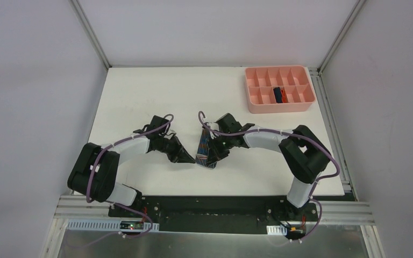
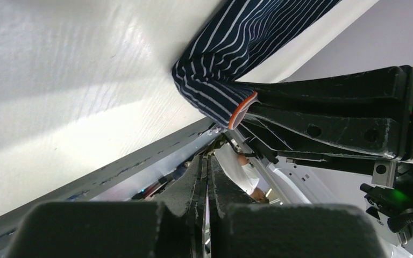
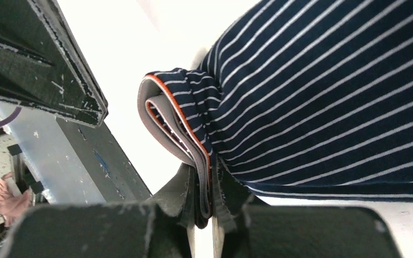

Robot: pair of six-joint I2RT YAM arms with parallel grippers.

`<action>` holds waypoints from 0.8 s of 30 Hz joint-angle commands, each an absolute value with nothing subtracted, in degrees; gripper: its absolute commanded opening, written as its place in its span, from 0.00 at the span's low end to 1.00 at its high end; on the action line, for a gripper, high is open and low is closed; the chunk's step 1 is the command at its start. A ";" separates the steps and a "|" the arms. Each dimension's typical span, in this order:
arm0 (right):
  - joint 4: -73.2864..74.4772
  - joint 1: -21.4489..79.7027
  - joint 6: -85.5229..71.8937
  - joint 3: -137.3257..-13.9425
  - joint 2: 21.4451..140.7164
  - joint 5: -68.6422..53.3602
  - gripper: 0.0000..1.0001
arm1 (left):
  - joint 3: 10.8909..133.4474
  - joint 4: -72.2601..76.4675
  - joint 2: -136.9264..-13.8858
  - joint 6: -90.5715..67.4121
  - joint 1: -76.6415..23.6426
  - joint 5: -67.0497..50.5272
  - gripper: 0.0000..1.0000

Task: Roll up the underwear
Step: Roll the underwear to the center of the board.

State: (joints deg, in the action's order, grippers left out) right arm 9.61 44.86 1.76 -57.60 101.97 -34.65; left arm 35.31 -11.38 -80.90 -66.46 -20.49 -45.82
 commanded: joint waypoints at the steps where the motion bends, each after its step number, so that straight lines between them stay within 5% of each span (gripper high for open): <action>1: 6.28 43.82 -2.73 -55.34 100.81 -36.61 0.00 | 39.34 -11.70 -84.09 -64.46 -22.28 -47.19 0.00; 17: 5.30 43.25 -5.42 -54.55 101.69 -35.92 0.00 | 45.30 -7.89 -99.42 -62.93 -24.77 -45.14 0.00; 22: 6.01 43.33 -6.16 -53.92 96.47 -33.09 0.55 | 47.01 -7.89 -103.32 -61.52 -24.70 -45.44 0.00; 24: 6.91 43.34 -5.70 -53.65 93.59 -30.91 0.61 | 47.46 -7.89 -104.36 -60.92 -24.77 -46.02 0.00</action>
